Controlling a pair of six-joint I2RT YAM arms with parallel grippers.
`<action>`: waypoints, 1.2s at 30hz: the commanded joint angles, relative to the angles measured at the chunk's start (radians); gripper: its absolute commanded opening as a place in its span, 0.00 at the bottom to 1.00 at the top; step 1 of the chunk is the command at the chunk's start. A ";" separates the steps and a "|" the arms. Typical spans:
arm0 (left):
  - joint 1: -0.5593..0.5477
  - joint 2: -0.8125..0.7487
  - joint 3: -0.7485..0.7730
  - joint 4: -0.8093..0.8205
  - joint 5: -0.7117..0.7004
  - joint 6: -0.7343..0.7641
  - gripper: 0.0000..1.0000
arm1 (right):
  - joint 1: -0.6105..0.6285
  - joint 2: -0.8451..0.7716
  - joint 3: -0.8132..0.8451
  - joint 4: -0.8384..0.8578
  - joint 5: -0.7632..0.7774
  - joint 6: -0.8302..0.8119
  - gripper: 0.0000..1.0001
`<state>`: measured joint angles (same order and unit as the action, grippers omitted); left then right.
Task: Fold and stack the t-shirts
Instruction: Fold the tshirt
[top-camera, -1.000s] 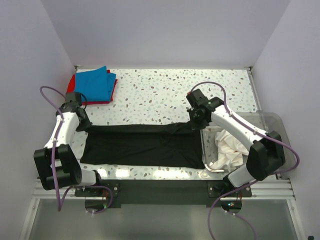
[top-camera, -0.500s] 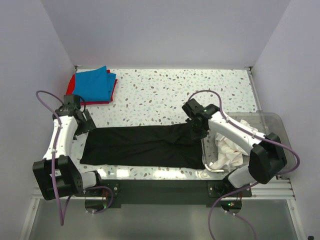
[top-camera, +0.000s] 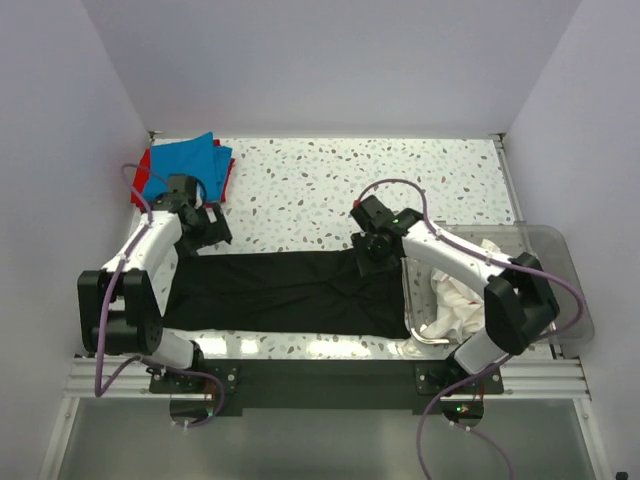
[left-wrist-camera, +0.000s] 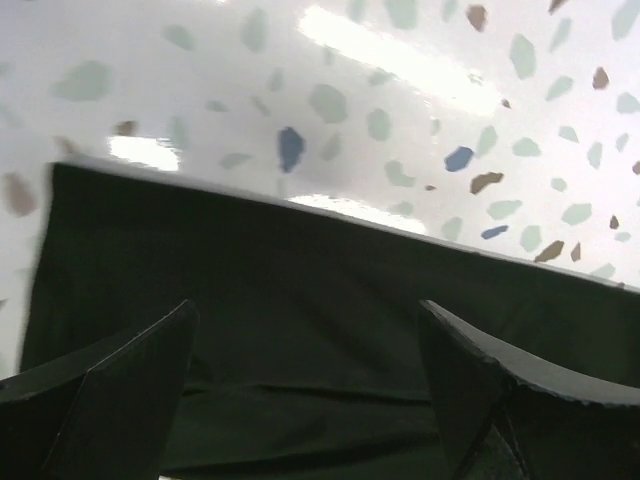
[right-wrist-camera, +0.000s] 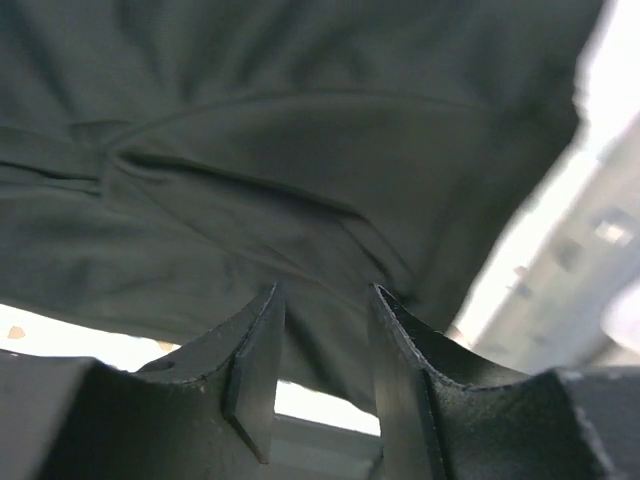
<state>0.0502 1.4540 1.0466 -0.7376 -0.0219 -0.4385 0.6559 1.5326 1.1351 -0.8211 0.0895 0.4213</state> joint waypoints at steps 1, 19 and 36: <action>-0.041 0.052 -0.034 0.135 0.086 -0.060 0.95 | 0.039 0.067 0.038 0.120 -0.086 -0.030 0.41; -0.067 0.207 -0.154 0.290 0.131 -0.049 0.95 | 0.165 0.282 0.046 0.235 -0.053 -0.024 0.39; -0.069 0.195 -0.200 0.300 0.112 -0.034 0.95 | 0.211 0.193 0.063 0.056 0.067 0.030 0.14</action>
<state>-0.0101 1.6077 0.9100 -0.4759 0.0853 -0.4862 0.8574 1.7939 1.1652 -0.6815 0.1219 0.4248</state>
